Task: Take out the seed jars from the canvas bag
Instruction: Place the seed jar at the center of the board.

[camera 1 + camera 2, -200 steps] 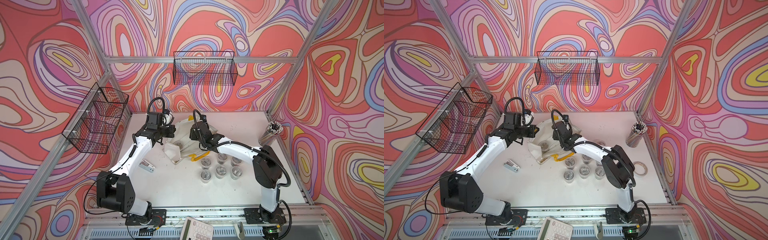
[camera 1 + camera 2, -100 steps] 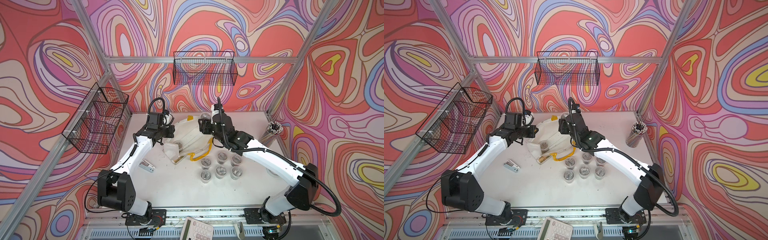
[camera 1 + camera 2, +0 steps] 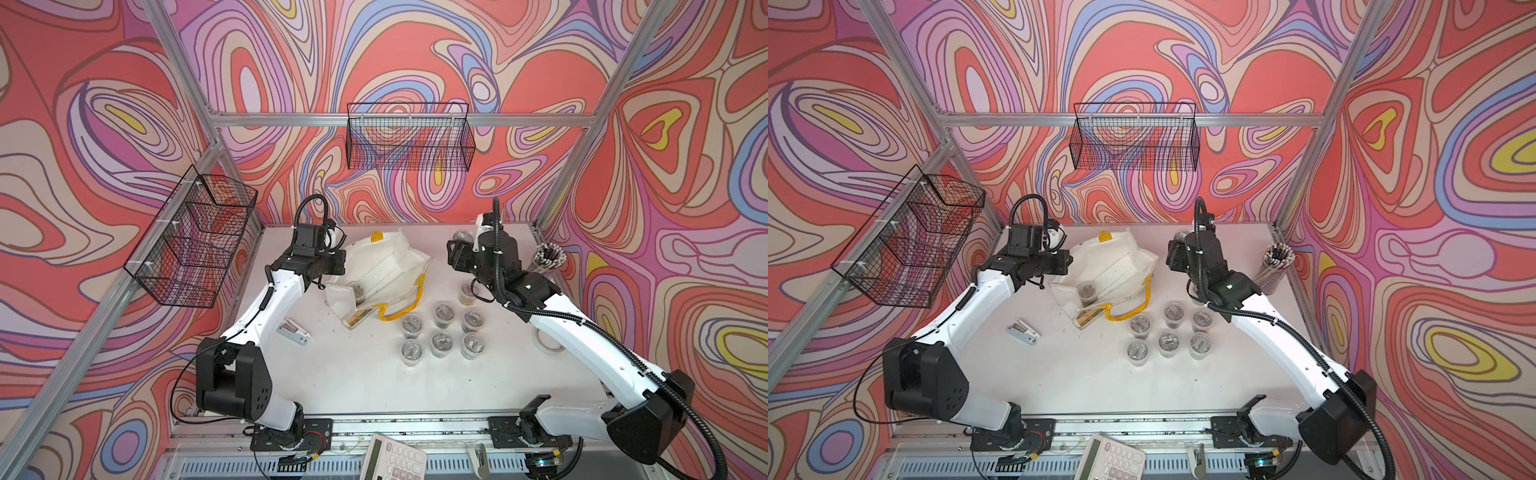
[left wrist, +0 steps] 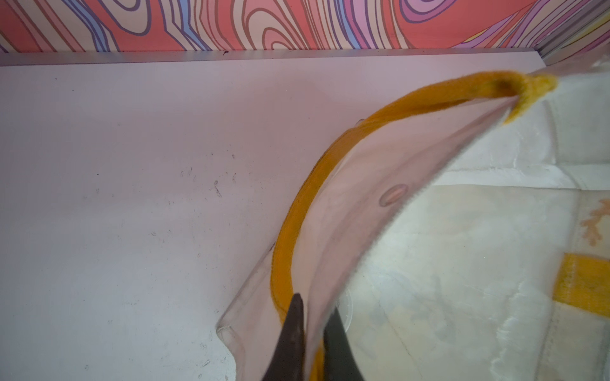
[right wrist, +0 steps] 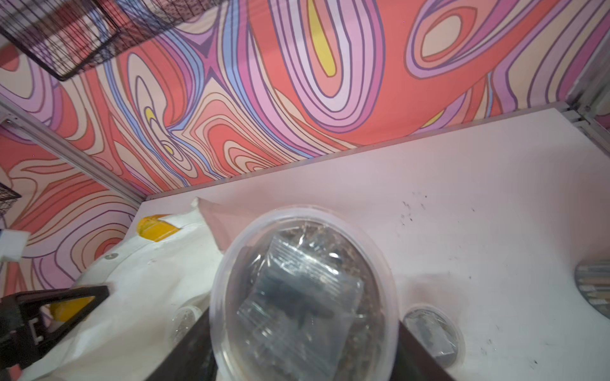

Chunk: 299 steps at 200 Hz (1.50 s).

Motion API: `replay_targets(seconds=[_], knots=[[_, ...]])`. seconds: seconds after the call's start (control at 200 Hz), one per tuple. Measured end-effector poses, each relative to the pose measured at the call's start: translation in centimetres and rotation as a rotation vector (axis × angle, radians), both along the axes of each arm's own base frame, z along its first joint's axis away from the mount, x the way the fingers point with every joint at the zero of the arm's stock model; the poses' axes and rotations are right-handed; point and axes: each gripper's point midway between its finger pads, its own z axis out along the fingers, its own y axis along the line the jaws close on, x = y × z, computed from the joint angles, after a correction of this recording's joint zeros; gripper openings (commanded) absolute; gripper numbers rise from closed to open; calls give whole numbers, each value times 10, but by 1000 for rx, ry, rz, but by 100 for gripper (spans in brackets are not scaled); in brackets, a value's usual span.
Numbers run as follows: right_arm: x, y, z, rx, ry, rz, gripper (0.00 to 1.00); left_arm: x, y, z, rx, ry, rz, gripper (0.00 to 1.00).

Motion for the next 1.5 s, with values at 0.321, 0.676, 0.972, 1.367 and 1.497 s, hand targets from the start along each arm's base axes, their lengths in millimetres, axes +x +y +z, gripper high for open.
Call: replay_targets(seconds=[0.321, 0.676, 0.972, 1.367, 1.497], knots=[[28, -8, -98, -33, 121, -41, 47, 2, 12, -1, 8, 6, 31, 0], [50, 4, -169, -20, 171, -45, 47, 3, 15, -4, 5, 13, 37, 0], [49, 4, -211, -3, 217, -65, 46, 4, 13, -5, -10, 21, 29, 0], [47, 3, -239, 21, 260, -95, 55, 7, 7, -8, -36, 43, 11, 0], [47, 3, -239, 27, 259, -99, 73, 9, 5, -8, -42, 53, 5, 0]])
